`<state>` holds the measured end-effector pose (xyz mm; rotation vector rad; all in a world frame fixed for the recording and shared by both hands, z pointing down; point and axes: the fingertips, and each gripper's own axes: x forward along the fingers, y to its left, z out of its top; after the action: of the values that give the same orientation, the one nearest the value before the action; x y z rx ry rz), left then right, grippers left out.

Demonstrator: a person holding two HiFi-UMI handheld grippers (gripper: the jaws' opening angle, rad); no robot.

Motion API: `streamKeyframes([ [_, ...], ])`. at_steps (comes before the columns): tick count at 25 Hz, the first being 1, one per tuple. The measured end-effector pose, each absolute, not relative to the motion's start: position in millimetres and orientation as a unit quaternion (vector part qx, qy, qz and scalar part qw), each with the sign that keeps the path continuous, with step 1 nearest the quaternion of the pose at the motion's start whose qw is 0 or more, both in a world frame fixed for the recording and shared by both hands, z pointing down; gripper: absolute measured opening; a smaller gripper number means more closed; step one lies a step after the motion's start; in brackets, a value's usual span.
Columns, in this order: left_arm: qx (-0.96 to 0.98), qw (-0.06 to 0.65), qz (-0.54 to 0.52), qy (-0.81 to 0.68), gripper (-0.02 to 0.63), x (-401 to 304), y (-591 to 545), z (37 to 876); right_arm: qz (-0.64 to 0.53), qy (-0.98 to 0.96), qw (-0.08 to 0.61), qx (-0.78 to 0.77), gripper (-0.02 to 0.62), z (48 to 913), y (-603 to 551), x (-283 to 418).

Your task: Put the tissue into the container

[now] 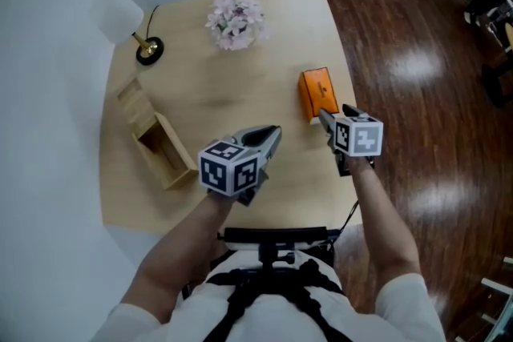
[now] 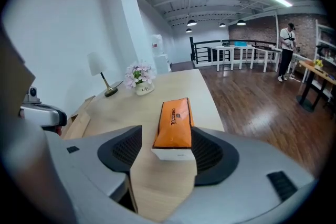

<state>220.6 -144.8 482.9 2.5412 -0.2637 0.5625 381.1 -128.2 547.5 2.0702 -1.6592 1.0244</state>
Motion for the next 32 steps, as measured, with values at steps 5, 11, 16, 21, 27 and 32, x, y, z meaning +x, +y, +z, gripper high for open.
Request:
streamKeyframes([
  [5,0.933,0.268,0.219,-0.102,0.028,229.7,-145.2,495.2,0.366,-0.573,0.158,0.716,0.307,564.6,-140.1,390.1],
  [11,0.926,0.274,0.234,-0.109,0.028,240.3,-146.1,507.1,0.379,-0.573,0.163,0.708,0.345,585.0,-160.1,404.7],
  [16,0.920,0.280,0.246,-0.117,0.028,246.1,-146.4,516.8,0.399,-0.577,0.162,0.694,0.387,601.8,-178.0,413.0],
  [21,0.915,0.284,0.253,-0.132,0.028,250.9,-152.8,526.6,0.409,-0.580,0.171,0.683,0.387,613.9,-187.8,417.1],
  [27,0.911,0.294,0.254,-0.136,0.028,256.4,-153.0,529.4,0.430,-0.585,0.162,0.669,0.391,629.1,-192.8,417.3],
  [32,0.907,0.299,0.259,-0.144,0.028,253.1,-150.2,531.6,0.452,-0.605,0.113,0.646,0.383,634.9,-196.4,410.4],
])
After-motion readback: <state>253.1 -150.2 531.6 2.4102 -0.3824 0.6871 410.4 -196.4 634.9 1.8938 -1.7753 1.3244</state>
